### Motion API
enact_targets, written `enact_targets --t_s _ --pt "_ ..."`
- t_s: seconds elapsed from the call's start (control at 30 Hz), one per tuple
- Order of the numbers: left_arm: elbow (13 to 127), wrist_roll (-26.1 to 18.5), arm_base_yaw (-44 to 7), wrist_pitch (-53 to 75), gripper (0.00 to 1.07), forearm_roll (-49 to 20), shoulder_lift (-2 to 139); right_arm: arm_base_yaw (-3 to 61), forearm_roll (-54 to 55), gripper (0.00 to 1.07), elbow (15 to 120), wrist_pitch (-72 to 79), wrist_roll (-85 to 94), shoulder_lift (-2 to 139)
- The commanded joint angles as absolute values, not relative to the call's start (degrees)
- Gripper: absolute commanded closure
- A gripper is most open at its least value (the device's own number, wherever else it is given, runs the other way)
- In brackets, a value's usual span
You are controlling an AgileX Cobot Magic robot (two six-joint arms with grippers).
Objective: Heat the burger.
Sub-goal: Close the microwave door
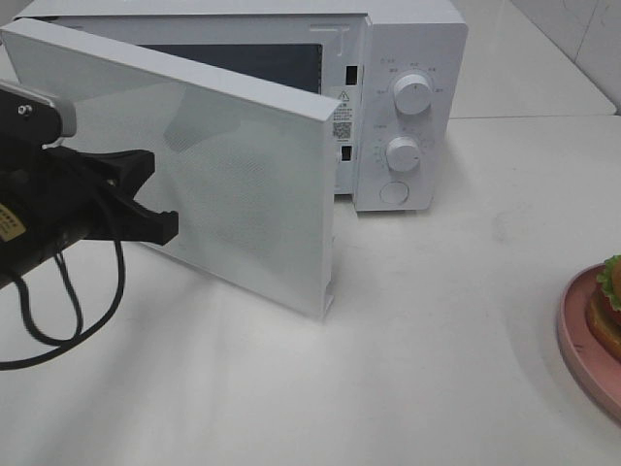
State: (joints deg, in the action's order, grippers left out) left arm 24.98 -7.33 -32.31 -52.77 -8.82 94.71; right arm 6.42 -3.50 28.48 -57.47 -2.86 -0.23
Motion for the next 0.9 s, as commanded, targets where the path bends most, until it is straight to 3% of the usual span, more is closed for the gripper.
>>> enact_targets --t_s 0.03,0.3,0.9 --pt "28.25 -7.45 -34.32 -53.63 1.07 -12.72 96.54 6.13 -3.78 0.32 28.53 -57.12 -2.12 -1.78" --pt "37.07 -7.56 -38.1 -53.0 1.07 -19.48 101.13 6.13 -3.78 0.32 28.53 -57.12 -2.12 -1.78" --pt "52.02 -9.85 -41.2 -48.7 1.07 -28.13 109.55 6.13 -3.78 0.32 28.53 -57.12 -2.12 -1.78"
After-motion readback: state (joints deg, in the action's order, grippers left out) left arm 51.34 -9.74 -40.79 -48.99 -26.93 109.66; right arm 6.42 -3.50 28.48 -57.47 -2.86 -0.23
